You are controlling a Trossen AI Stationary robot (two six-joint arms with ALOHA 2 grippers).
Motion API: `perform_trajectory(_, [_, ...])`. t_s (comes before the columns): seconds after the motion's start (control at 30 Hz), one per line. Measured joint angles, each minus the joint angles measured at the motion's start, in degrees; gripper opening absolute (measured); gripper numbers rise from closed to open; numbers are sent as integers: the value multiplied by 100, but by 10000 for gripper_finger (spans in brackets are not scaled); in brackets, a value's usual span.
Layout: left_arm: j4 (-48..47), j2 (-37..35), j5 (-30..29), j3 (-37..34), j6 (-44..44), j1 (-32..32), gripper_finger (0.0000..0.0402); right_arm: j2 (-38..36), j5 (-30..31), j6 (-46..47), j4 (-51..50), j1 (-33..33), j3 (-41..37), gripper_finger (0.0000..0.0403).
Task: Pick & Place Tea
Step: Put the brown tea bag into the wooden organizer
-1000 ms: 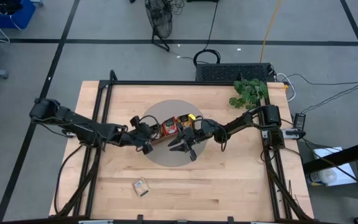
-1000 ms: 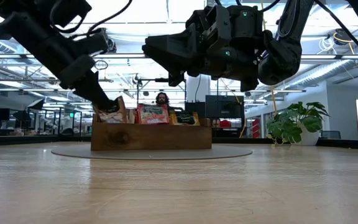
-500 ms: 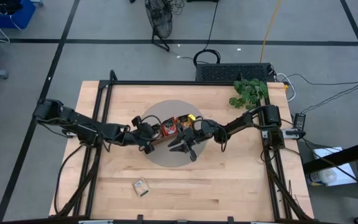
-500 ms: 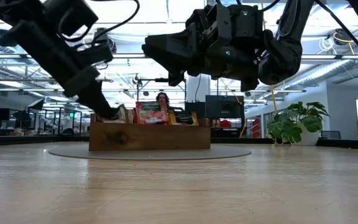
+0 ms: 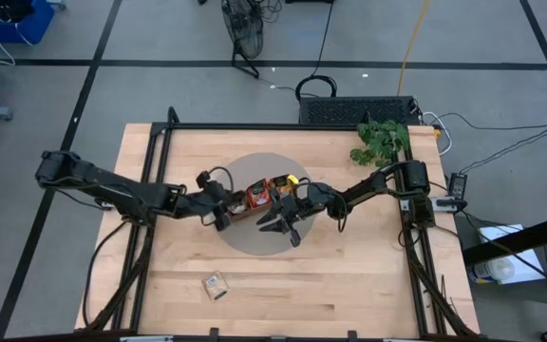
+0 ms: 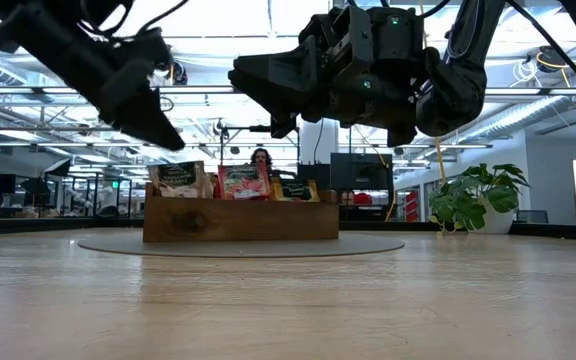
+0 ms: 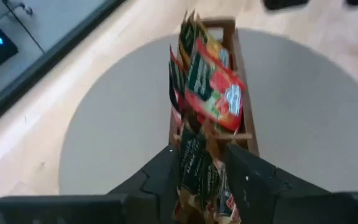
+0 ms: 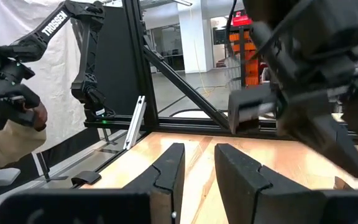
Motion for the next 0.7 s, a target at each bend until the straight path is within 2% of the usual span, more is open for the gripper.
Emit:
perform_trajectory(0.13, [23, -281, 38, -2, 106, 0, 142, 0, 0, 0, 0, 0, 0, 75])
perform_trajectory(0.2, [46, -376, 298, -2, 122, -5, 136, 0, 0, 0, -11, 0, 0, 75])
perform_trajectory(0.33, [-308, -304, 691, 184, 36, -98, 100, 0, 0, 0, -48, 0, 0, 75])
perform_trajectory(0.47, [-1333, 116, 726, 794, -519, -151, 21, 0, 0, -20, -46, 0, 0, 75])
perform_trajectory(0.5, [-1502, 263, 744, 960, -638, -151, 11, 0, 0, -24, -46, 0, 0, 75])
perform_trajectory(0.7, [-1725, 1337, 1297, 1661, -517, -158, 4, 0, 2, -42, -44, 0, 0, 75])
